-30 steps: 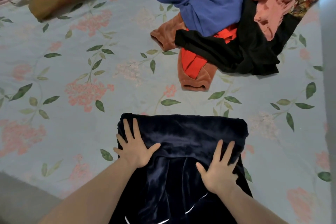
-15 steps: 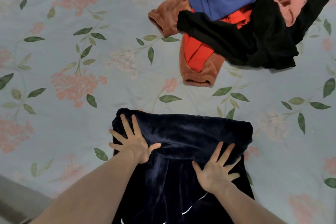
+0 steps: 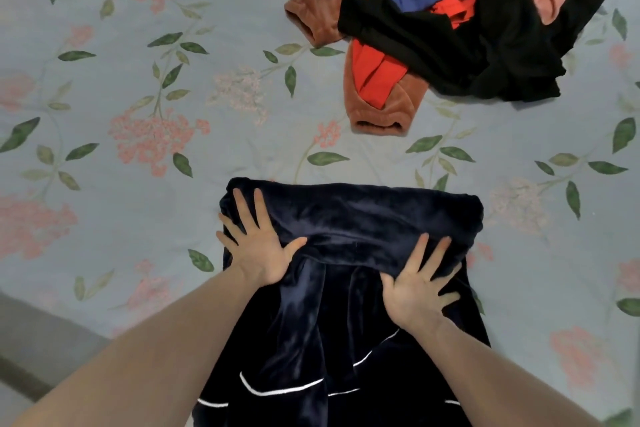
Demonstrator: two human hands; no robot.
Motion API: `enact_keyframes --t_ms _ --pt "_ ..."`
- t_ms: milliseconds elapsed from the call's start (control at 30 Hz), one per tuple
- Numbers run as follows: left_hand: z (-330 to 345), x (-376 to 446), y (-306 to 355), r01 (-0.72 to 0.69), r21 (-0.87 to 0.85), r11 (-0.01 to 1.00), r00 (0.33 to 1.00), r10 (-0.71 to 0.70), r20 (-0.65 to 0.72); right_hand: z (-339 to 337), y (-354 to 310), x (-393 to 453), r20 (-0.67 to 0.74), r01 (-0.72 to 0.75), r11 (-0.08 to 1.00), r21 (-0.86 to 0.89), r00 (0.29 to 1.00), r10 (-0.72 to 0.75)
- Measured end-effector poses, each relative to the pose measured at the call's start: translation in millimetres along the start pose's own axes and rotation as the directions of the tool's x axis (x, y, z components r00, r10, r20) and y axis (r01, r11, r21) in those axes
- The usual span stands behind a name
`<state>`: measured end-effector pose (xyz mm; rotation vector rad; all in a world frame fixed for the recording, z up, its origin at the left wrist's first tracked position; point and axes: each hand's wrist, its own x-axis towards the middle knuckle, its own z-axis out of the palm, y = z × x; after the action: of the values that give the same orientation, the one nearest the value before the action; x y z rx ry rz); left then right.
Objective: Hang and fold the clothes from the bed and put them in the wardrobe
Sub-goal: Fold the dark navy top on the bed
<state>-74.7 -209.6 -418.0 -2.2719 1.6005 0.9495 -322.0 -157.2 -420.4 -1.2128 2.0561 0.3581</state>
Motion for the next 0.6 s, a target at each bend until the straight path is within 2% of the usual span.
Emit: enact_keyframes --t_ms 100,167,233,267,367,433,533,600 --pt "0 -25 -4 -0.153 -0.129 0.98 0.958 0.115 -0.263 5 14 -19 -0.313 0.11 0.991 0.082 0.947 -0.079" --pt "-2 -44 -7 -0.194 -0.201 0.96 0.911 0.1 -0.4 1 27 -27 -0.465 0.214 0.959 0.187 0.879 -0.106" --pt "0 -60 -12 -0.151 -0.313 0.938 0.91 0.008 -0.414 -4 40 -32 -0.549 0.311 0.913 0.263 0.826 -0.124" --pt "0 -67 -13 -0.12 -0.411 0.904 0.925 -0.049 -0.378 -7 44 -35 -0.582 0.35 0.896 0.274 0.802 -0.135" --pt "-10 -83 -11 -0.023 -0.705 0.709 0.957 -0.189 -0.222 -15 50 -50 -0.644 0.472 0.822 0.318 0.744 -0.179" --pt "-16 -93 -10 -0.042 -0.776 0.63 0.945 -0.227 -0.236 -20 53 -64 -0.65 0.51 0.791 0.339 0.734 -0.194" --pt "-22 -112 -14 -0.139 -0.771 0.621 0.927 -0.191 -0.322 -22 63 -82 -0.651 0.518 0.789 0.331 0.731 -0.207" --pt "-18 -121 -18 -0.126 -0.724 0.678 0.943 -0.144 -0.299 -17 74 -84 -0.567 0.473 0.832 0.292 0.785 -0.247"
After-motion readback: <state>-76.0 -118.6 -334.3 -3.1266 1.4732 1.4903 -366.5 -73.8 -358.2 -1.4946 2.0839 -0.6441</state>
